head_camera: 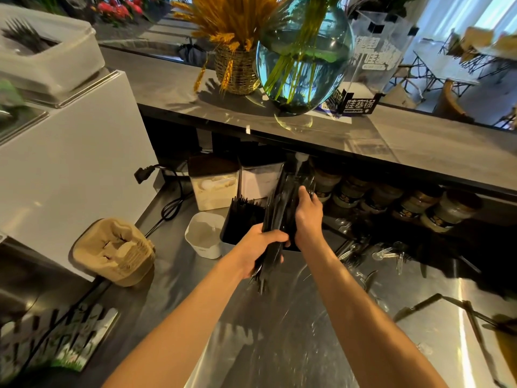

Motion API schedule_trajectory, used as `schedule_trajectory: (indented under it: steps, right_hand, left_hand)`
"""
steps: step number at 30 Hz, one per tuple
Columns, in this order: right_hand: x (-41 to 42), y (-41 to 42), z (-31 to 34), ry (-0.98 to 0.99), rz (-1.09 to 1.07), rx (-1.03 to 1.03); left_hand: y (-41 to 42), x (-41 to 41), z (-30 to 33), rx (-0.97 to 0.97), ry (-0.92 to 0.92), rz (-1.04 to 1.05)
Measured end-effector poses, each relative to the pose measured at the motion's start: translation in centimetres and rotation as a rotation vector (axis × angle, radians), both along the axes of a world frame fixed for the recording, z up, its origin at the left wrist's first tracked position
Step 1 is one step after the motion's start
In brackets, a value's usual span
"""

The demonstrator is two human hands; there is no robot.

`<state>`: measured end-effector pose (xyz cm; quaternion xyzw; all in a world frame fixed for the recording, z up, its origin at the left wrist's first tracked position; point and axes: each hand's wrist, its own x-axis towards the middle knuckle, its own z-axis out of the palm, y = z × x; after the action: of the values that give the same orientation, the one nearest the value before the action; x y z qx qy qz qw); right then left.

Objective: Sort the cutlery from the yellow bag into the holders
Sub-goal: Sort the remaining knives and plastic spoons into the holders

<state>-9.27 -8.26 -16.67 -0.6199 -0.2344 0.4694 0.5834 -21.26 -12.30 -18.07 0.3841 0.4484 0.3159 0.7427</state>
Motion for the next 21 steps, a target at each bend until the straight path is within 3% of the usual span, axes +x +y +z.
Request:
schedule_trajectory:
  steps: [3,6,11,14,17,21]
  right_hand:
    - [0.7,0.0,0.6,-0.139,0.069,0.014]
    - [1.9,0.6,1.2,-0.246,0.165,0.008]
    - [3.6,1.4,2.5,-0.223,0.246,0.015]
    - [4.7,1.7,3.0,-0.208,0.122,0.037]
    - [6.1,1.5,3.8,-0.113,-0.136,0.166]
    - [7.2,0.7,3.6,-0.32,-0.194,0.321]
  left_hand:
    - [-0.1,-0.3,0.1,-0.092,-0.122,0.021]
    - [0.0,-0.9,-0.3,-0.063,-0.14,-0.005]
    - [0.6,-1.4,-0.8,-0.046,-0.182,-0.023]
    - [1.3,-1.5,-0.8,-0.057,-0.171,0.068]
    - [2.0,-2.0,-0.6,-0.063,-0.142,0.143]
    - [2.9,-2.9,-0.5,-0.093,-0.212,0.155]
